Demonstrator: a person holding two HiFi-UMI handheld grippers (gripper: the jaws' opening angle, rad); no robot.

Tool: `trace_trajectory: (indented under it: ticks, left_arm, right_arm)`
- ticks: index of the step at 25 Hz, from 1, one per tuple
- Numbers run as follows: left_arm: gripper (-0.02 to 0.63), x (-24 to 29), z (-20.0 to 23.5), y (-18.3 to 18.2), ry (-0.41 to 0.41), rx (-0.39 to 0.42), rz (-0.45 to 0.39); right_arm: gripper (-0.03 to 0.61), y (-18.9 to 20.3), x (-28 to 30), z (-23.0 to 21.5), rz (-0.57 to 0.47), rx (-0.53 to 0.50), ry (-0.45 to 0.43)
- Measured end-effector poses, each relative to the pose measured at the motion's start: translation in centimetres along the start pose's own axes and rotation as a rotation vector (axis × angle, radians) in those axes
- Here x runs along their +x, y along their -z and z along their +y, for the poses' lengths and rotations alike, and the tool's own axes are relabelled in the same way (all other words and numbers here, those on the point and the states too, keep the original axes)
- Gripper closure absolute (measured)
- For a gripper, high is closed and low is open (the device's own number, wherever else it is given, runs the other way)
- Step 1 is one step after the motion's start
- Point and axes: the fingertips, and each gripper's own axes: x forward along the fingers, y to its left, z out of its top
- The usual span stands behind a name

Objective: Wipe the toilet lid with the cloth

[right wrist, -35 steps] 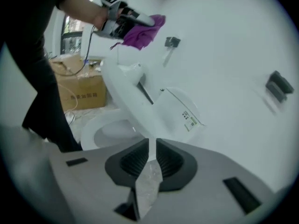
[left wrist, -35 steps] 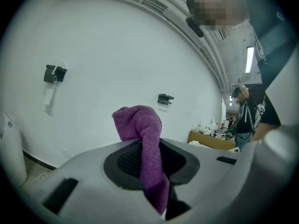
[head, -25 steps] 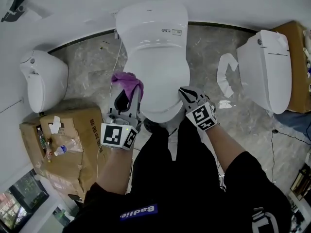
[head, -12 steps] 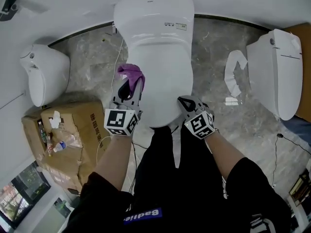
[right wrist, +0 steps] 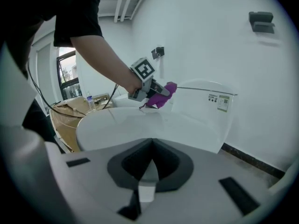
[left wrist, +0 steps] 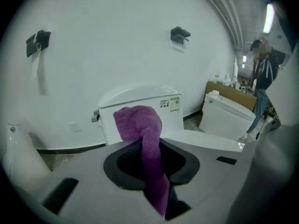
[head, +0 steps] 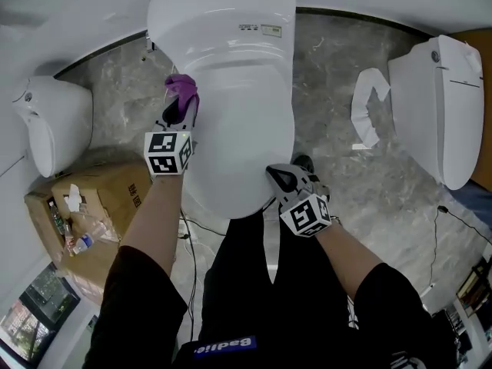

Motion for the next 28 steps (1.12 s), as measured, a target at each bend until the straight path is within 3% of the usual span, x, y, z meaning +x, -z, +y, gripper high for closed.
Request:
trace_trajectory:
  ticks: [7,15,22,28]
  left_arm:
    - [0.529,6.1,2.2,4.0,0.001,0.092,0.155]
    - [0.529,10.3,1.7,5.1,0.005,0.214,0.266]
    - [0.529,13.0,-3.4,3.6,0.064,0.315,0.263]
    - [0.531,15.0,-8.6,2.2,0.159,0.417,0.245]
  right_arm:
    - [0.551,1.3,0.2,0.4,-0.032,0.014,-0.027]
    - [0.551,2.2,0.7,0.9,-0.062,0.033,-0.045]
    - [0.551,3.0,1.1,1.2,-0.085,0.073,-0.095]
    - [0.551,3.5,1.4,1.1,-0.071,0.098,-0.064]
